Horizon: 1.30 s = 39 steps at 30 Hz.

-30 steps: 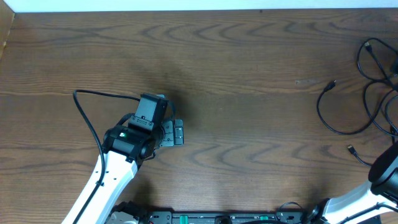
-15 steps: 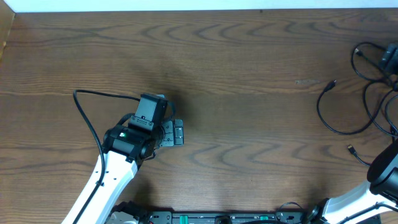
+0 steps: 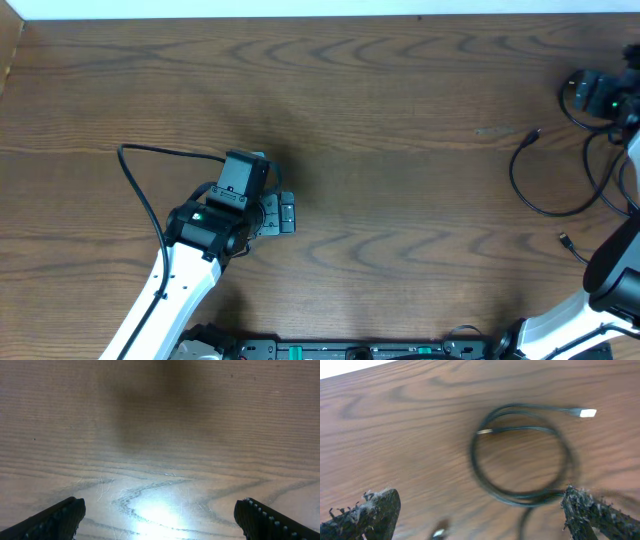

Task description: Untangle cables

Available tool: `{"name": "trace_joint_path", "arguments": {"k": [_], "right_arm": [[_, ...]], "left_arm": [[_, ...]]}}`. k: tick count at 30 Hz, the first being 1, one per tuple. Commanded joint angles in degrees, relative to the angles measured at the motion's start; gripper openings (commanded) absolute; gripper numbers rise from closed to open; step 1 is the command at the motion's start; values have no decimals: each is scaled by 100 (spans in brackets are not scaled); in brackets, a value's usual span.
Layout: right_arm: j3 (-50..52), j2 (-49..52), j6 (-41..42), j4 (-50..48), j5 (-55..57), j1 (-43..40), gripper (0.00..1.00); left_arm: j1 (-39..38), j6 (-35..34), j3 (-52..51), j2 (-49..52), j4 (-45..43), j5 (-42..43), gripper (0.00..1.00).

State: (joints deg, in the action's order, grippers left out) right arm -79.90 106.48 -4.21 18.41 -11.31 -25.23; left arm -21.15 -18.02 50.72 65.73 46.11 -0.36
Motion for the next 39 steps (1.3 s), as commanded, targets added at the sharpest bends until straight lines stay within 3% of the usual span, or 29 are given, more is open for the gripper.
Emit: {"name": "trace_joint_path", "arguments": {"k": [1, 8, 23, 39], "right_arm": [[-125, -9, -55, 144, -922, 240, 99], [-125, -9, -55, 850, -1604, 925, 99], [-125, -9, -57, 3289, -1604, 2253, 99], [-125, -9, -57, 3425, -1600, 2382, 99]], "left_arm": [[24, -26, 116, -48, 11, -74, 99], [24, -26, 116, -48, 13, -74, 99], [24, -26, 116, -48, 11, -74, 100], [24, -26, 116, -48, 13, -74, 100]]}}
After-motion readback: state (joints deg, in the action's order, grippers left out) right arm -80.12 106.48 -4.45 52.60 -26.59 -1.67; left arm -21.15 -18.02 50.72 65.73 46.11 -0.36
